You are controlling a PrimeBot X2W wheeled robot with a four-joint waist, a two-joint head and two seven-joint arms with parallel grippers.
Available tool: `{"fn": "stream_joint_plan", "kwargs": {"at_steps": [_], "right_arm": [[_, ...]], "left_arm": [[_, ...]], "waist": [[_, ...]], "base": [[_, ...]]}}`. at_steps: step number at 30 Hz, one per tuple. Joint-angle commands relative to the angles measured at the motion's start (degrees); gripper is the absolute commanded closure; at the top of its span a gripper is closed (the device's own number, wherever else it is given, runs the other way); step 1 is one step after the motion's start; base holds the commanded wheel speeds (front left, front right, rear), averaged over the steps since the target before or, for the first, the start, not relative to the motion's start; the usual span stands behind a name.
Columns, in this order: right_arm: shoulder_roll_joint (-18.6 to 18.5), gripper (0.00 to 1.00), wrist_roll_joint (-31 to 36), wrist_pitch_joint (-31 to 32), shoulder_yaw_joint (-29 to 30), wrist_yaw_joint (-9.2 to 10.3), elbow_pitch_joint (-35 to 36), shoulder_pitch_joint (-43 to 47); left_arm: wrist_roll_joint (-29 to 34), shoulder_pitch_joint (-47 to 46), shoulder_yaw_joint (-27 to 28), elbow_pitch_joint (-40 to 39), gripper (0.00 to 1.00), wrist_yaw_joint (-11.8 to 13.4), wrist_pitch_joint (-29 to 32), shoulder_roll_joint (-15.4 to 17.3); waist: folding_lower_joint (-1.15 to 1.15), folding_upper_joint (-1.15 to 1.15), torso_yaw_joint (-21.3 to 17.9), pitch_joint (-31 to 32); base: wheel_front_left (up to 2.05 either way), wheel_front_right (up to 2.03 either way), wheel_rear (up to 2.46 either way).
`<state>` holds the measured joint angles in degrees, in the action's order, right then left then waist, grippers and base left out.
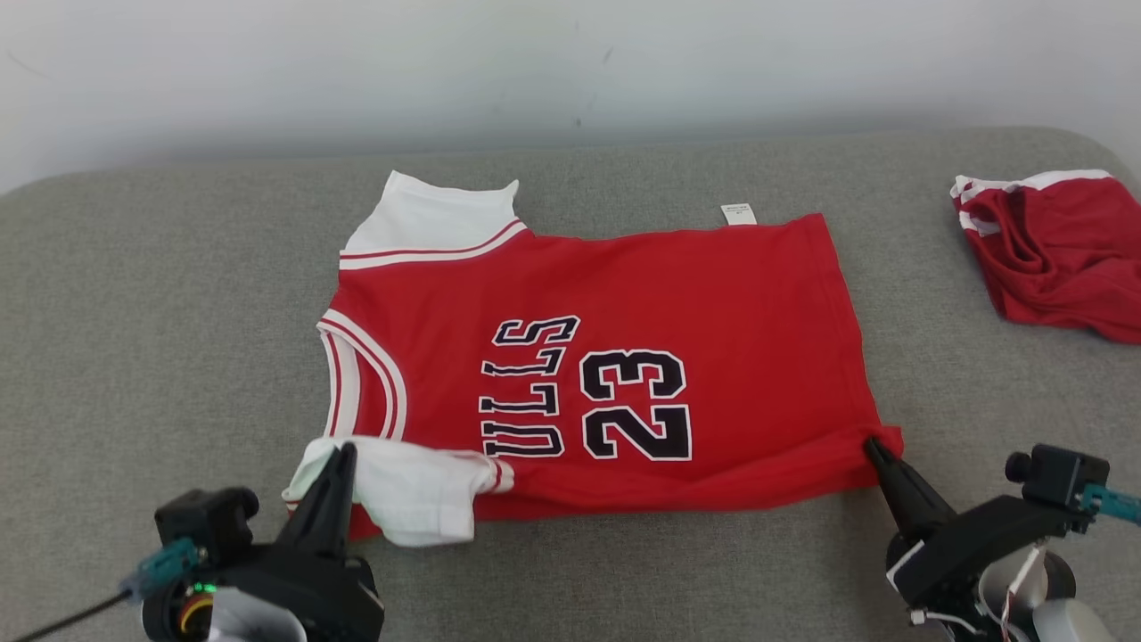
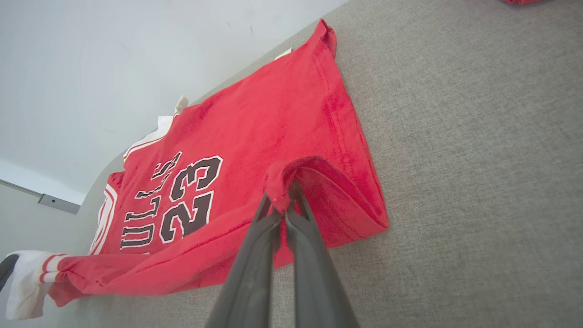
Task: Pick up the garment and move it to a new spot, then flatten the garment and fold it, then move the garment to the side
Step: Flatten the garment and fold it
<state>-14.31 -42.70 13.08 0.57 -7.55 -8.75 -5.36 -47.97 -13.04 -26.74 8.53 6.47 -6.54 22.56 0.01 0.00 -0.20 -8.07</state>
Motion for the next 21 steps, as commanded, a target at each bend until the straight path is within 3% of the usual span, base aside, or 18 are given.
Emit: {"fn": "stream_joint_plan", "kwargs": {"at_steps": [1,17,18,19,20,21], "right_arm": [[0.2,1.0,0.4,0.2,-0.1,0.17,-0.5,-1.1],[-0.3,1.0,2.7,-2.4,-2.4,0.16,-12.3,-13.5],[-0.2,0.78,2.7,-2.9,-2.8,0.17,-12.6,-13.8],[-0.1,0.03,2.6,-3.3,-3.1,0.17,-12.8,-14.1],[-0.1,0.0,2.3,-3.8,-3.4,0.16,-13.0,-14.2],[-0.2,0.0,2.1,-4.4,-3.8,0.17,-13.1,-14.3]], "left_arm": [[0.5,-1.3,0.0,0.9,1.0,-0.4,0.2,0.0],[0.8,-14.8,-0.8,17.8,1.0,-5.1,-1.1,-3.2],[1.0,-15.2,-0.9,18.7,1.0,-5.4,-1.3,-3.3],[1.3,-15.6,-1.0,19.2,0.77,-5.3,-1.8,-3.4],[1.6,-15.9,-1.1,19.8,0.0,-5.6,-2.4,-3.6],[1.9,-16.0,-1.2,20.3,0.0,-5.7,-3.1,-3.8]], "waist": [[-0.01,0.0,0.0,-0.6],[-0.01,0.0,-0.4,-4.0],[-0.01,0.0,-0.4,-4.0],[-0.01,0.0,-0.5,-4.0],[-0.01,0.0,-0.5,-3.9],[-0.01,0.0,-0.4,-3.8]], "base": [[0.0,0.0,0.0],[0.0,0.0,0.0],[0.0,0.0,0.0],[0.0,0.0,0.0],[0.0,0.0,0.0],[0.0,0.0,0.0]]}}
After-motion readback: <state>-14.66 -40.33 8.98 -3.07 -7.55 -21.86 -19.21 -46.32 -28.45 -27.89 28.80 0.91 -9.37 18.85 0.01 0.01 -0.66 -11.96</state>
